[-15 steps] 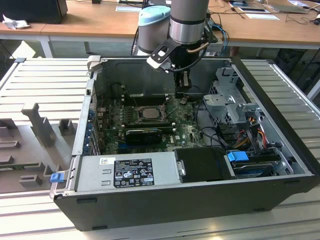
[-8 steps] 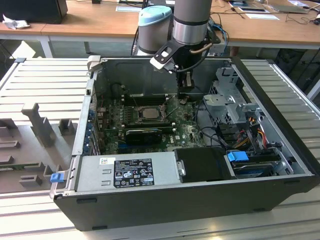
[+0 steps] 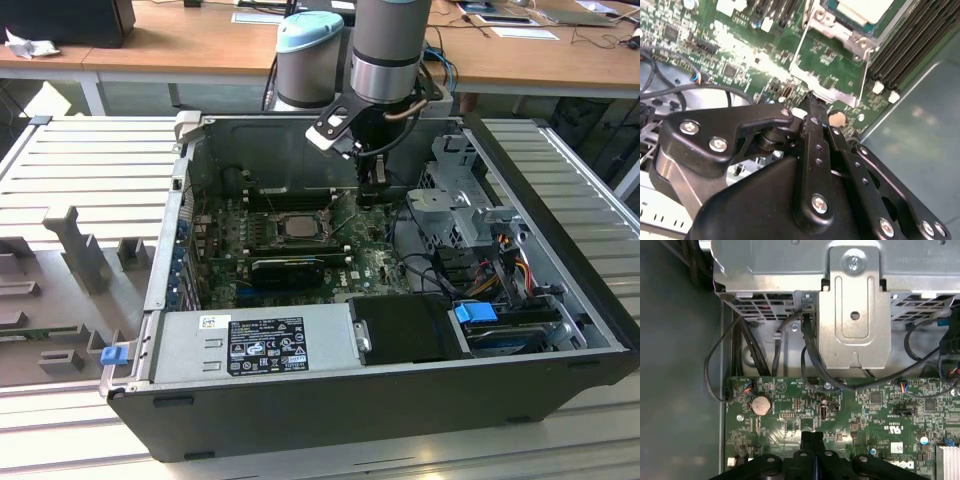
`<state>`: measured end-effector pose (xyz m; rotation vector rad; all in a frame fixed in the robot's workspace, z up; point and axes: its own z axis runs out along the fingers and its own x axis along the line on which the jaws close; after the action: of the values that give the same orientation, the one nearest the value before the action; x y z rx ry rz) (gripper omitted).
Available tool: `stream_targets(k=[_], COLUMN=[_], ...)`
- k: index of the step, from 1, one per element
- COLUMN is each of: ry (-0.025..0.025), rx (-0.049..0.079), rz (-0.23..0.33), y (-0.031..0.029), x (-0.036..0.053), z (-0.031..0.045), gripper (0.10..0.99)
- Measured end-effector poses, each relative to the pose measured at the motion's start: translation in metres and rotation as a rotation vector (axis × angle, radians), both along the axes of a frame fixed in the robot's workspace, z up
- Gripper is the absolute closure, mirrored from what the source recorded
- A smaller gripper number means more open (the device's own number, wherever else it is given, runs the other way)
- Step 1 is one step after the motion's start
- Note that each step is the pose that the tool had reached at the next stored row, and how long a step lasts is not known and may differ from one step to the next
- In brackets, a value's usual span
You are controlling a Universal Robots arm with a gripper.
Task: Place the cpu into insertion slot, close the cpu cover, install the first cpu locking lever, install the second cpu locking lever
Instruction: 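Close the cpu cover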
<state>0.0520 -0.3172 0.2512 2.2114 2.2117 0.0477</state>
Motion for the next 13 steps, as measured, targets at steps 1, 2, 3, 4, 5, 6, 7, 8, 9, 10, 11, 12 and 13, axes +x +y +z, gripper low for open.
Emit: stream_targets(k=[1,2,3,4,5,6,7,8,9,10,11,12,13], ry=[0.0015,0.0018,0.0018,0.0018,0.0019,0.0019,0.0019,0.0019,0.0019,0.0019,0.0019,0.0018,0.0019], rx=[0.000,0.000,0.000,0.000,0.000,0.000,0.000,0.000,0.000,0.000,0.000,0.000,0.000], rz=[0.000,0.000,0.000,0.000,0.000,0.000,0.000,0.000,0.000,0.000,0.000,0.000,0.000], y=[0.0000,0.0000,0.0000,0.0000,0.0000,0.0000,0.0000,0.0000,0.0000,0.0000,0.0000,0.0000,0.0000], x=[-0.0002,-0.0009,-0.0012,-0.0020,-0.0023,-0.0026,-0.0027,-0.0028,-0.0029,-0.0031,-0.0033,-0.0035,-0.0037], z=[0.0000,-0.0001,-0.0002,-0.0003,-0.0004,-0.0004,-0.0004,-0.0004,-0.0004,-0.0004,-0.0004,-0.0004,-0.0004], gripper=[0.980,0.980,0.980,0.980,0.980,0.980,0.980,0.980,0.980,0.980,0.980,0.980,0.980])
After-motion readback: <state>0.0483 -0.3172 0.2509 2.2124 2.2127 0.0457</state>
